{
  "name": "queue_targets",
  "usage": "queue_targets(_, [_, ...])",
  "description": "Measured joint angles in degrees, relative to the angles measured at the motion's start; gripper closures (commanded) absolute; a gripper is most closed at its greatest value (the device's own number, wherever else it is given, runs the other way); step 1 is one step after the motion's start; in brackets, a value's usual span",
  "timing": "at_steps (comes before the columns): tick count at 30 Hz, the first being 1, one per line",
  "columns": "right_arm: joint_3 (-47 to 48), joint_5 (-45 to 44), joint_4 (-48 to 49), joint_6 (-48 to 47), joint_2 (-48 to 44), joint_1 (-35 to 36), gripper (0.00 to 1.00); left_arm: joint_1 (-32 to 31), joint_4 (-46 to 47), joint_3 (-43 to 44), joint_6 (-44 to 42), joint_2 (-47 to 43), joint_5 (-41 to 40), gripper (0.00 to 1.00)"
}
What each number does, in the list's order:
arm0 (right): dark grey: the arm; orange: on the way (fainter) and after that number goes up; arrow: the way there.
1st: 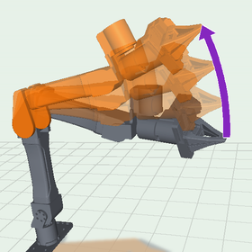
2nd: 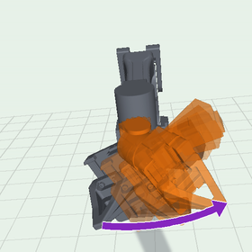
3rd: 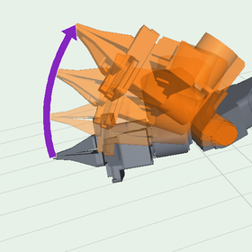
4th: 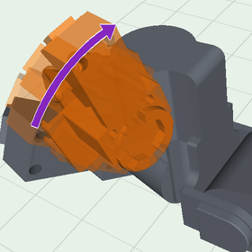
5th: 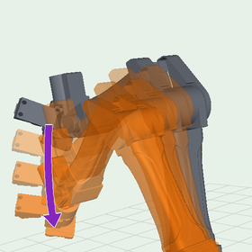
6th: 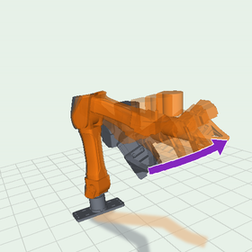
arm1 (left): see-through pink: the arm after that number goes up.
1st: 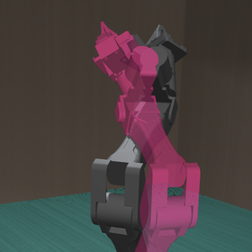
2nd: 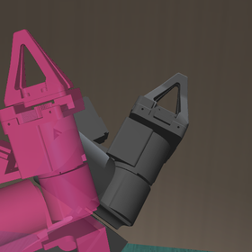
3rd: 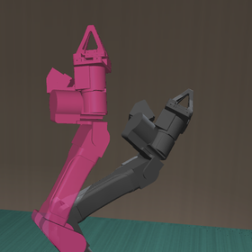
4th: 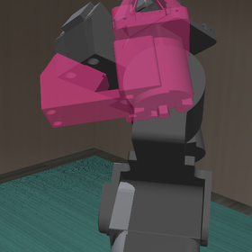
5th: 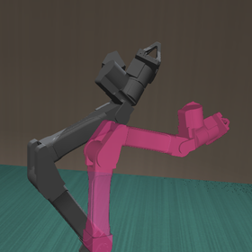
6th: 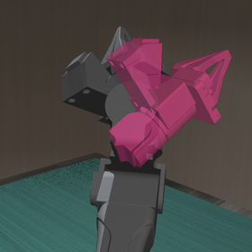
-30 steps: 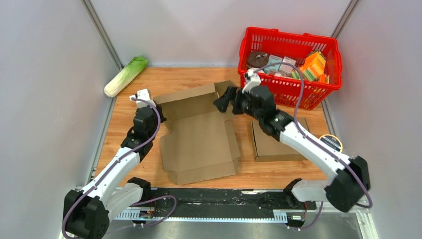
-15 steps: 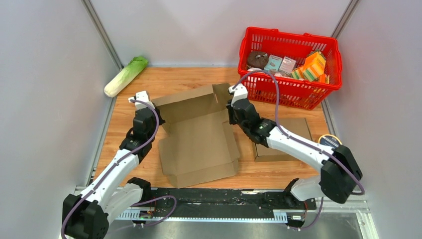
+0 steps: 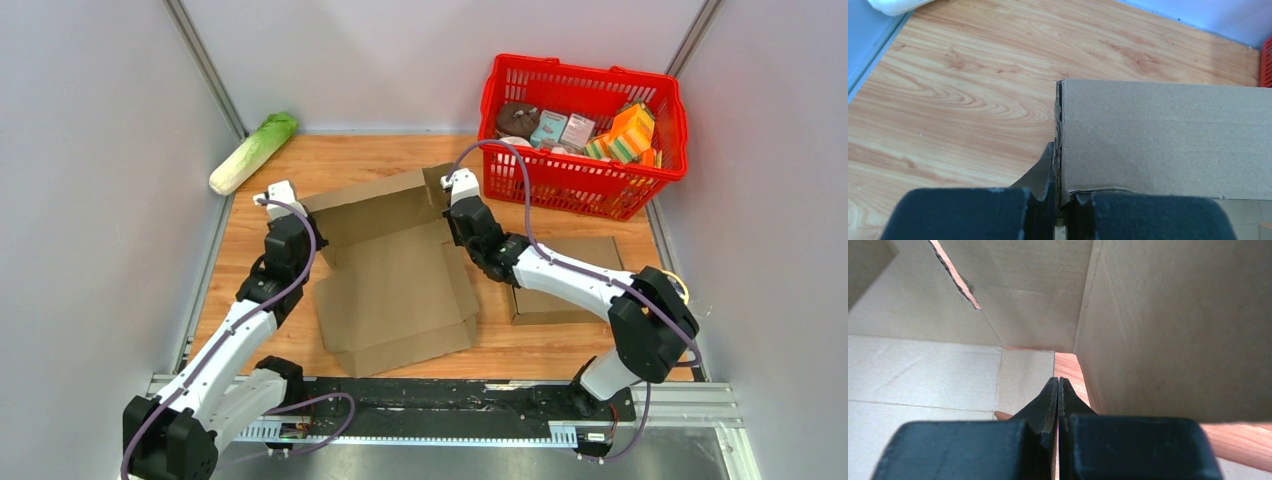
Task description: Fold the paper box
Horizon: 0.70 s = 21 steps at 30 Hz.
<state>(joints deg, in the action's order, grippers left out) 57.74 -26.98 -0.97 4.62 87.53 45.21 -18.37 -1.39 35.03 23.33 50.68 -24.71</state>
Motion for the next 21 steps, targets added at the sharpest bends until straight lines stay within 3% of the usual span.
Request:
queue_targets(10, [-0.8,-3.7,1.3,-2.1,1.3,0.5,0.99,0.0,-1.6,0.0,1.2,0.2,-0.9,1.0])
queue_targets(21, [-1.8,-0.2,5.3,-1.0,3.8,0.6,0.97,0.4,-3.8,0.1,3.1,0.2,-0.9,1.0])
